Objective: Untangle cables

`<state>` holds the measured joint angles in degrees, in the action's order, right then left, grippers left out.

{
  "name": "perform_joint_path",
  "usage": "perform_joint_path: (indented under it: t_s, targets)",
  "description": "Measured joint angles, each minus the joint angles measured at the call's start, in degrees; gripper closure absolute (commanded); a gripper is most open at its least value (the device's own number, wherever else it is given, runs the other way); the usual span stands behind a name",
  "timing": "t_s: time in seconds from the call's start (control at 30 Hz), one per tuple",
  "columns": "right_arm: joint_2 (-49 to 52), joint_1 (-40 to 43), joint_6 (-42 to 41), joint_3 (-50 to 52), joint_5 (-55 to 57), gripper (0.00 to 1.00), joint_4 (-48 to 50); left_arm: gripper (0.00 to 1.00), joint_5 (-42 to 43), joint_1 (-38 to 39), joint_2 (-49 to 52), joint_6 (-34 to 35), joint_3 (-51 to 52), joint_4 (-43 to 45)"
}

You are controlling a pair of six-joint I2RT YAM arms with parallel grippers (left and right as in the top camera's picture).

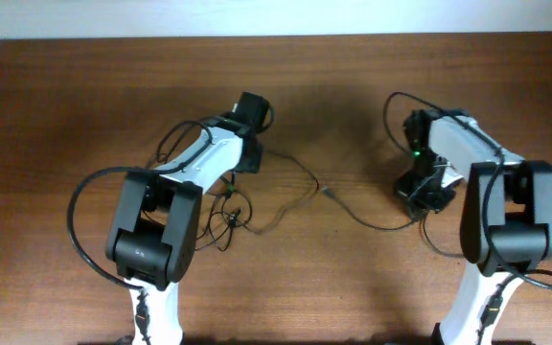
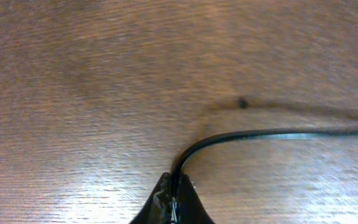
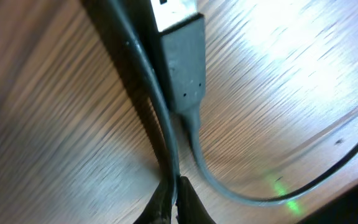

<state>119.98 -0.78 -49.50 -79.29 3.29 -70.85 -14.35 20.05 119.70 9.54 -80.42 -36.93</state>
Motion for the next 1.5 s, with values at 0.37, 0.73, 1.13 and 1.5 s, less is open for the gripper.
perform_joint_path:
  t_s: [0.37, 0.73, 1.13, 1.5]
  targets:
    - [1.0, 8.7, 19.0, -16.1, 2.9, 0.10, -9.6, 0.76, 0.0, -1.1, 0.0, 1.0, -0.1, 0.1]
    - [0.9, 9.1, 21.3, -3.0, 8.0, 0.49, -3.7, 0.63, -1.1, -1.7, -0.1, 0.7, -0.2, -0.5]
    - [0.6, 10.4, 24.6, -6.6, 7.9, 0.96, 15.4, 0.59, -1.1, -1.7, -0.1, 0.6, -0.3, -0.6]
    - [1.0, 16.6, 40.9, -40.8, 11.7, 0.96, 1.0, 0.60, -0.7, -1.7, -0.1, 0.6, -0.4, -0.7]
